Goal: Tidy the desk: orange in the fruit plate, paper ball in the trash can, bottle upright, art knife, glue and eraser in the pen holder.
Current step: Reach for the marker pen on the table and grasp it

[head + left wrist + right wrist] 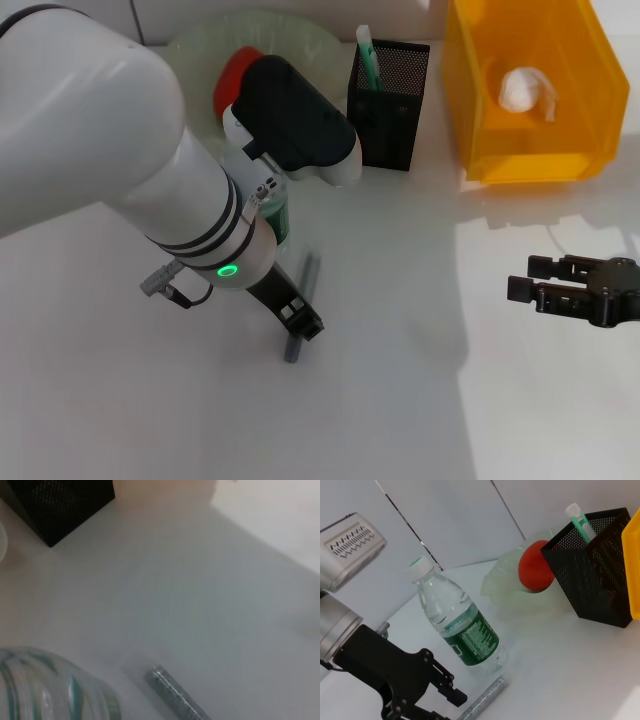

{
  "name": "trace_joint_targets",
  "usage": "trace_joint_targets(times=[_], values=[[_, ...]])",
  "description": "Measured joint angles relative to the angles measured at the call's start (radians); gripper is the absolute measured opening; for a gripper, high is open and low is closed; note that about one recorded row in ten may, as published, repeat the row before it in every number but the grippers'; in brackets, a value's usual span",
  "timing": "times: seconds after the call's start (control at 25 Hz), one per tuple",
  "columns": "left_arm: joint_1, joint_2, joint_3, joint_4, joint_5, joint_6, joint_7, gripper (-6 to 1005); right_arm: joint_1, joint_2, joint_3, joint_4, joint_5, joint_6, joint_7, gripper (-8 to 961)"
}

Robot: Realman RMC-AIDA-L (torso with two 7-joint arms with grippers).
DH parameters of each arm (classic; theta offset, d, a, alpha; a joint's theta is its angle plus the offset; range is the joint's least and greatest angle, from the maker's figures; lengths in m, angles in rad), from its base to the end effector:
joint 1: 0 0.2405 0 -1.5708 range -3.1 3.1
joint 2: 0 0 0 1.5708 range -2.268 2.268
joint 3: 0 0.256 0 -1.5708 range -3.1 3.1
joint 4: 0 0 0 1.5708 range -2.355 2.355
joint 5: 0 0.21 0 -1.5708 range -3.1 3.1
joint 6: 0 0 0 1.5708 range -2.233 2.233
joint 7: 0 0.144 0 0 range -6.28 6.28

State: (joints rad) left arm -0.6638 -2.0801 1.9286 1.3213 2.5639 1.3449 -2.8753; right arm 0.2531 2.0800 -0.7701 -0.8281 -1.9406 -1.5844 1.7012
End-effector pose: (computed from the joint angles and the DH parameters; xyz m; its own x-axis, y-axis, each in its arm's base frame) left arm -0.1381 0.3186 -0.0946 0.7769 0.5256 -0.3467 0.3897 -0.8339 -0.3908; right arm 0.3189 0.2669 0.0208 0.5654 -0.6389 -0.5217 -0.7689 -0.6372 -0.0531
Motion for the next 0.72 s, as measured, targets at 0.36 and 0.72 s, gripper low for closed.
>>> trace_joint_targets(times=[0.36, 0.72], values=[[-0.018, 0.000, 0.006, 0.002, 0.006, 0.026, -0.001, 446, -0.002, 0.000, 0.000, 0.014, 0.000, 0.012, -0.003, 654], [-0.027, 0.000, 0.032, -0.003, 0.006, 0.029, -0.002, 447, 0.000, -0.002, 0.000, 0.023, 0.004, 0.012, -0.008, 650]])
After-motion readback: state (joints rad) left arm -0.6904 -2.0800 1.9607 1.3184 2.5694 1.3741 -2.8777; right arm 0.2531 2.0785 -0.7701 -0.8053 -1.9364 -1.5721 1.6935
